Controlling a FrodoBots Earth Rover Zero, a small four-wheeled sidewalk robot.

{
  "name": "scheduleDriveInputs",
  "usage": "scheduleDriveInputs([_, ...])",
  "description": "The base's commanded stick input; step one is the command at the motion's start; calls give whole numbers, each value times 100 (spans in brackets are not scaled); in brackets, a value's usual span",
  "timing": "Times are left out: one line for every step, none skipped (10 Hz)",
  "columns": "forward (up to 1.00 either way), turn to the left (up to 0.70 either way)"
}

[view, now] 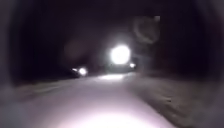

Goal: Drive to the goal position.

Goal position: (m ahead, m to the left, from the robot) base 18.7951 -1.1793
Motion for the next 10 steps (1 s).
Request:
scheduleDriveInputs([100, 0])
scheduleDriveInputs([100, 0])
scheduleDriveInputs([100, 0])
scheduleDriveInputs([100, 0])
scheduleDriveInputs([100, 0])
scheduleDriveInputs([100, 0])
scheduleDriveInputs([100, 0])
scheduleDriveInputs([100, 0])
scheduleDriveInputs([100, 0])
scheduleDriveInputs([100, 0])
